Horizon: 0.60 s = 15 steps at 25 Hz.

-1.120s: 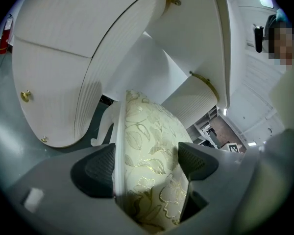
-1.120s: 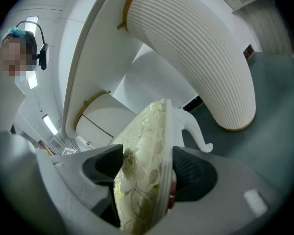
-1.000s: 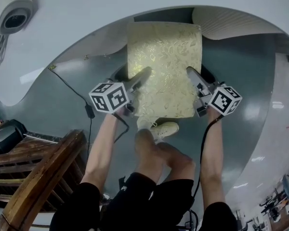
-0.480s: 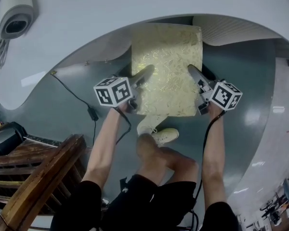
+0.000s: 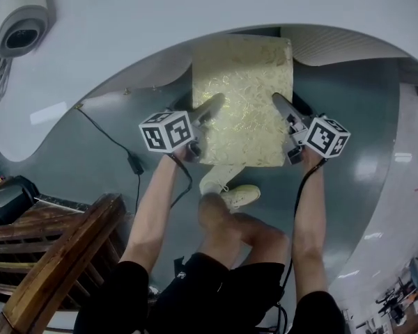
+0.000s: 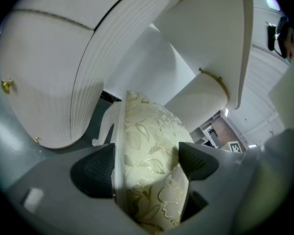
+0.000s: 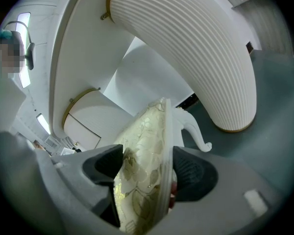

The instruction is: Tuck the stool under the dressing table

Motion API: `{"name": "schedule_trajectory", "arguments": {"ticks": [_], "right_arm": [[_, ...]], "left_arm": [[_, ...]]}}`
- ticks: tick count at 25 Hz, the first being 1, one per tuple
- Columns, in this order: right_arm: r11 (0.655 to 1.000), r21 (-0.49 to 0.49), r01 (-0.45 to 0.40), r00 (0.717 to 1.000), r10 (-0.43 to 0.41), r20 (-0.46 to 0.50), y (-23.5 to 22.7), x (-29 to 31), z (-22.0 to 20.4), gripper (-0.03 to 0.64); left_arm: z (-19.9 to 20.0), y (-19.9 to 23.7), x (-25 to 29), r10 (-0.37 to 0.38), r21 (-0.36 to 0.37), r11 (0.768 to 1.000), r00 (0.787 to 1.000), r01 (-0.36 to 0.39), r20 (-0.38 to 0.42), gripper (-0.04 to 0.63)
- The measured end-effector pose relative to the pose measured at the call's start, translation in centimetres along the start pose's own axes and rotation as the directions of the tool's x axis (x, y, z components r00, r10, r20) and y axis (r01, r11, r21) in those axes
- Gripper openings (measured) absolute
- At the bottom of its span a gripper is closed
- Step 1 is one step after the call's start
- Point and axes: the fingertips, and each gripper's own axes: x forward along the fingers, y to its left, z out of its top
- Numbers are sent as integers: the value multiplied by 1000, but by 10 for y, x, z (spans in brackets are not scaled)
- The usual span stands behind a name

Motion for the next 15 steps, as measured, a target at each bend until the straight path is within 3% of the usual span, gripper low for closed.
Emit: {"name": "schedule_trajectory", "arguments": {"ticks": [6,15], "right_arm": [[994,-73,81,997,-81,12,4,-7,3,324],[969,-165,186,982,-177,66,30,-47,19,315]], "left_arm": [[8,-2,-7,38,80,996,999,-38,1,419],[14,-15,-36,88,131,988,996,-86,-7,336]]}}
